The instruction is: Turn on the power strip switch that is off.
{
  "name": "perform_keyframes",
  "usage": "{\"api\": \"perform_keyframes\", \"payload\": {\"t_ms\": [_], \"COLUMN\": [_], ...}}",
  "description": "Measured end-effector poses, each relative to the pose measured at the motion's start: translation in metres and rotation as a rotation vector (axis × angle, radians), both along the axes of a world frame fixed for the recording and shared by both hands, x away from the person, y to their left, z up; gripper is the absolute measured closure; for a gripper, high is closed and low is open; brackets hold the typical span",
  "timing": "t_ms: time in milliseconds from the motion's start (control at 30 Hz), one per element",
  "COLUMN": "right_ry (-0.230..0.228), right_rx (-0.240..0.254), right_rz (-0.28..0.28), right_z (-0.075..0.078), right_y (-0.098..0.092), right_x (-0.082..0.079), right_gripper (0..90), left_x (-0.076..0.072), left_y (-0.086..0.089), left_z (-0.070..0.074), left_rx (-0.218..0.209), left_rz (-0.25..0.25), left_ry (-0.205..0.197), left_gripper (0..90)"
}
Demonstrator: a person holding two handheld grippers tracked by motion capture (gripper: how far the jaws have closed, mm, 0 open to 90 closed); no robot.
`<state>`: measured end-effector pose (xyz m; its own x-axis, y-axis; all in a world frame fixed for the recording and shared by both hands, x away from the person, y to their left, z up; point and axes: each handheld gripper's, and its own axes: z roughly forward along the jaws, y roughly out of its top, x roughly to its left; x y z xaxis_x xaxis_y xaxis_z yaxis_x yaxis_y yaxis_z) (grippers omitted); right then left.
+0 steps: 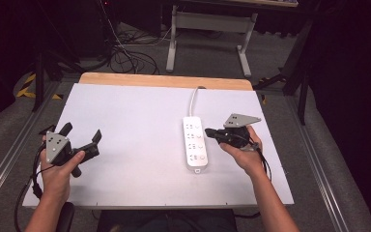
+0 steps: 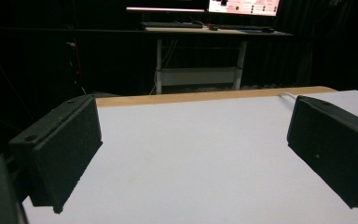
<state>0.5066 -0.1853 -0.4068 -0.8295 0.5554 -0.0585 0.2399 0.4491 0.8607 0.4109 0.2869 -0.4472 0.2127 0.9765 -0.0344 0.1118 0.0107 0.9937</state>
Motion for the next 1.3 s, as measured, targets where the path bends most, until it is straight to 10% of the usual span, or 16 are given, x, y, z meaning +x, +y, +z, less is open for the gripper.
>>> {"api": "perform_keyframes", "payload": {"t_ms": [1300], "right_ry": [0.148], "right_rx": [-0.246], "right_rz": [-0.013], "right_z": [-0.043], "right_y": [0.034], "right_x": [0.021], "right_gripper": [90.0], "left_x": [-0.005], "left_y": [0.003], "left_z": [-0.001], "left_rx": [0.006], "left_rz": [0.013], "left_ry": [0.007], "left_gripper": [3.7]}}
